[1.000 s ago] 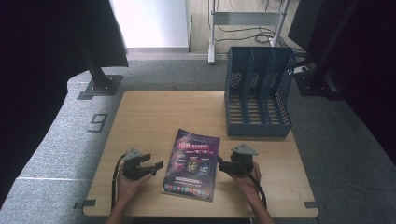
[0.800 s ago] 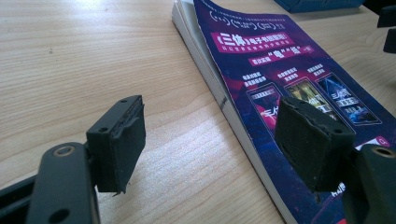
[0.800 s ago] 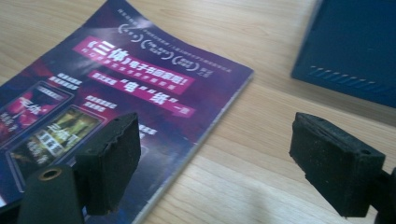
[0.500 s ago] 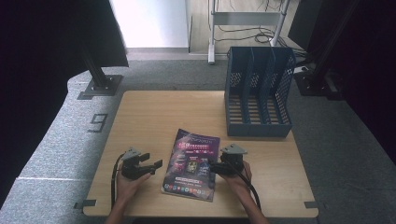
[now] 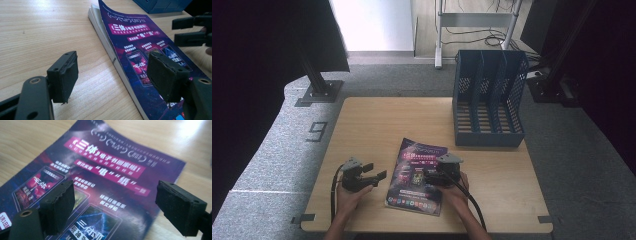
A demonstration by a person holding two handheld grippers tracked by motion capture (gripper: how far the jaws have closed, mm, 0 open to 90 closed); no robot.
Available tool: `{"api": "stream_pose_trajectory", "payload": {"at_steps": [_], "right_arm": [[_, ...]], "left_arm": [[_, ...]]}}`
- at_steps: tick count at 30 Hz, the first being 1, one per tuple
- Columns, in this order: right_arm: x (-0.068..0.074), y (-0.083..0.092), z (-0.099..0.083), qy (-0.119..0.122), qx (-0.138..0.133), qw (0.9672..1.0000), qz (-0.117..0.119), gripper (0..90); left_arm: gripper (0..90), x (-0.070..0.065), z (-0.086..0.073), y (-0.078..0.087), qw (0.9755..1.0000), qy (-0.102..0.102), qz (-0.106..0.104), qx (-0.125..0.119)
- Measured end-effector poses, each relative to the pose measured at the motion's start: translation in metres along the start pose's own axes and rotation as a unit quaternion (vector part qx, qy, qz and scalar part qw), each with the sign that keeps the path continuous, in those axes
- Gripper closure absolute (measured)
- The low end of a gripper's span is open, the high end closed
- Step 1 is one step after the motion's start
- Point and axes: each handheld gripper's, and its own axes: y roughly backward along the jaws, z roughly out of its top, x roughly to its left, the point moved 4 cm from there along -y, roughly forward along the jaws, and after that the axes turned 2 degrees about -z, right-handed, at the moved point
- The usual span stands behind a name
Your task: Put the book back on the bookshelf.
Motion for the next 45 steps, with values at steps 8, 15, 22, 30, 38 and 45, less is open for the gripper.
{"api": "stream_pose_trajectory", "payload": {"at_steps": [8, 15, 22, 30, 38, 45], "right_arm": [[-0.006, -0.009, -0.013, -0.004, 0.019, 0.9997, -0.013, 13.6], [-0.01, -0.013, -0.018, -0.014, 0.036, 0.9992, -0.01, 12.0], [-0.012, -0.013, -0.018, -0.017, 0.032, 0.9993, -0.01, 14.3], [-0.013, -0.012, -0.019, -0.013, 0.031, 0.9994, -0.009, 15.2], [-0.013, -0.012, -0.019, -0.013, 0.031, 0.9994, -0.01, 15.7], [-0.013, -0.012, -0.019, -0.012, 0.029, 0.9994, -0.011, 15.8]], "left_arm": [[25.5, -0.003, -0.002, -0.004, 0.9999, -0.006, 0.0, 0.009], [25.4, -0.01, -0.004, -0.009, 0.9992, -0.029, 0.015, 0.024], [25.4, -0.013, -0.002, -0.015, 0.9987, -0.035, 0.019, 0.034], [24.4, -0.022, 0.01, -0.032, 0.9976, -0.049, 0.009, 0.048], [24.6, -0.022, 0.014, -0.054, 0.9969, -0.052, 0.009, 0.059], [24.6, -0.029, 0.014, -0.072, 0.9952, -0.064, 0.01, 0.074]]}}
